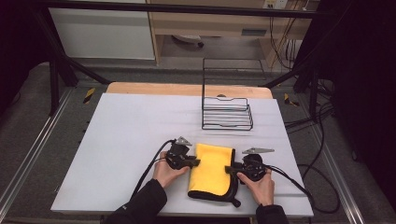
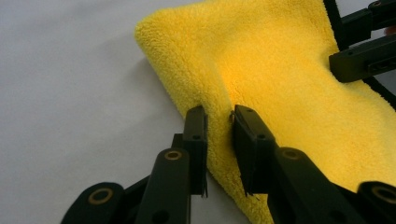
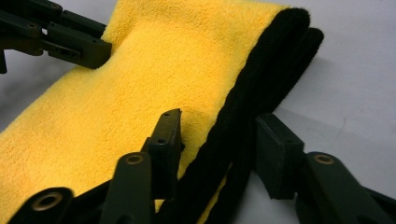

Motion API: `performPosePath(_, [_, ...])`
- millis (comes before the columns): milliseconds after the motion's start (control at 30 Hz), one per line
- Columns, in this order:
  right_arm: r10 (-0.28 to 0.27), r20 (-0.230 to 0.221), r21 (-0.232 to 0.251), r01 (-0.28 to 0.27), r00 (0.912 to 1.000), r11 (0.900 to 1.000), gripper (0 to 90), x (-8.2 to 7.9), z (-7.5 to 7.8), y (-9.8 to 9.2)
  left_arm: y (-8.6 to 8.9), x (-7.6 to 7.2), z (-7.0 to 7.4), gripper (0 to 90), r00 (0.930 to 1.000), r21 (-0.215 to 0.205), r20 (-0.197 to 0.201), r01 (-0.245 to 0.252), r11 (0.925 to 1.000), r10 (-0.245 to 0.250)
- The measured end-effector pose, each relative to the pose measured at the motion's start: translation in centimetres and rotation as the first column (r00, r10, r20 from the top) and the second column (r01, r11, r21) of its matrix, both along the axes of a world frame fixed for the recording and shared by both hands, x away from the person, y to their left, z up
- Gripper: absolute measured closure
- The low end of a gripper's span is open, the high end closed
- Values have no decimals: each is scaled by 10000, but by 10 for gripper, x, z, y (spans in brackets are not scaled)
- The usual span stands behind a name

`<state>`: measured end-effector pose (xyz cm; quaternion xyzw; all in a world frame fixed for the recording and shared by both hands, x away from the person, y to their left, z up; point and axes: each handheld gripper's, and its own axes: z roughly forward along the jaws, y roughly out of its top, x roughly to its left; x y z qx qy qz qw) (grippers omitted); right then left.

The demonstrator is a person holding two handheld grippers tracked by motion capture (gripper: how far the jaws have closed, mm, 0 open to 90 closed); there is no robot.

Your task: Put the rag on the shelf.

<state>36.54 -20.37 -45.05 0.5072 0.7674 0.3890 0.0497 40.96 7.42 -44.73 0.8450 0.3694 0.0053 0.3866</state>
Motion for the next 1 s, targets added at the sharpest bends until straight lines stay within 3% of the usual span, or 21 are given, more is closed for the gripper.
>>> performPosePath(233, [-96, -487, 338, 113, 9988, 9994, 752, 8, 0, -1, -2, -1, 2, 811, 10000, 71, 48, 7, 10000, -8])
performPosePath(467, [-83, -271, 417, 94, 9996, 9991, 779, 8, 1, -3, 1, -4, 4, 834, 9995, -18, 310, 21, 10000, -21])
performPosePath(567, [68, -41, 253, -66, 10000, 9997, 725, 8, 1, -3, 2, -5, 4, 836, 9995, 33, 318, 31, 10000, -32])
performPosePath(733, [120, 925, -273, -95, 9956, 9996, 479, 14, -3, -4, 4, -5, 4, 835, 9990, 270, 378, 215, 9994, -225])
performPosePath(867, [286, 894, -167, -272, 9956, 9995, 446, 23, -4, -4, 4, -4, 3, 813, 9987, 197, 442, 241, 9995, -250])
performPosePath(1000, [754, 1183, -513, -698, 9901, 9962, 413, 25, -5, -4, 6, 5, 6, 691, 9983, -18, 566, -145, 9999, 145])
